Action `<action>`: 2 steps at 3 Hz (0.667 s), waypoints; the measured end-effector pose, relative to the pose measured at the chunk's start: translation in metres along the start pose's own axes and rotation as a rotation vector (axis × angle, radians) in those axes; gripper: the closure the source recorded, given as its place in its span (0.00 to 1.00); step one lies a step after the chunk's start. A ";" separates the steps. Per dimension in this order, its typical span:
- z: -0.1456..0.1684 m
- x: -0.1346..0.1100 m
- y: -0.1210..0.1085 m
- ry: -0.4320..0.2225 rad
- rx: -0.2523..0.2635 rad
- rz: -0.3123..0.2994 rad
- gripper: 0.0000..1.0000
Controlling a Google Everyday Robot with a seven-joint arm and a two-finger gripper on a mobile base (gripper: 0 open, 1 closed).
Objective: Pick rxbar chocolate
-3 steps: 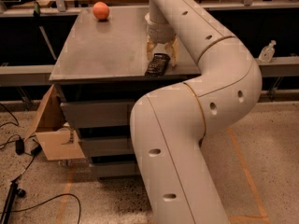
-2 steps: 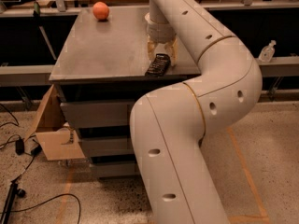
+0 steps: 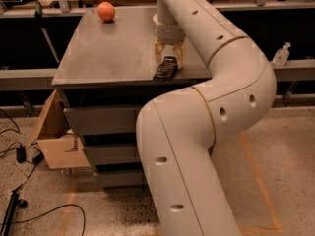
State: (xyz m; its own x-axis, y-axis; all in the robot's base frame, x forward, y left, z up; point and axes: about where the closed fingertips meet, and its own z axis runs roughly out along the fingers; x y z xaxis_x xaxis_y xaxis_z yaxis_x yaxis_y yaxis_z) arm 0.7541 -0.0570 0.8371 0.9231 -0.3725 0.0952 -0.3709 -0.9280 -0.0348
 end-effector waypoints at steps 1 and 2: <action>-0.023 -0.003 -0.038 0.094 0.031 -0.089 0.78; -0.070 -0.011 -0.062 0.247 0.057 -0.150 0.99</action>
Offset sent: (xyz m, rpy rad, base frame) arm -0.1590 0.0448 0.2311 -0.0280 -0.5352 0.1844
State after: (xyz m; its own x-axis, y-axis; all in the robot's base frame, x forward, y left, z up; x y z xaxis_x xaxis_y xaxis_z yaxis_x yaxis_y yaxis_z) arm 0.7600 0.0051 0.9082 0.9120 -0.2257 0.3426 -0.2194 -0.9739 -0.0576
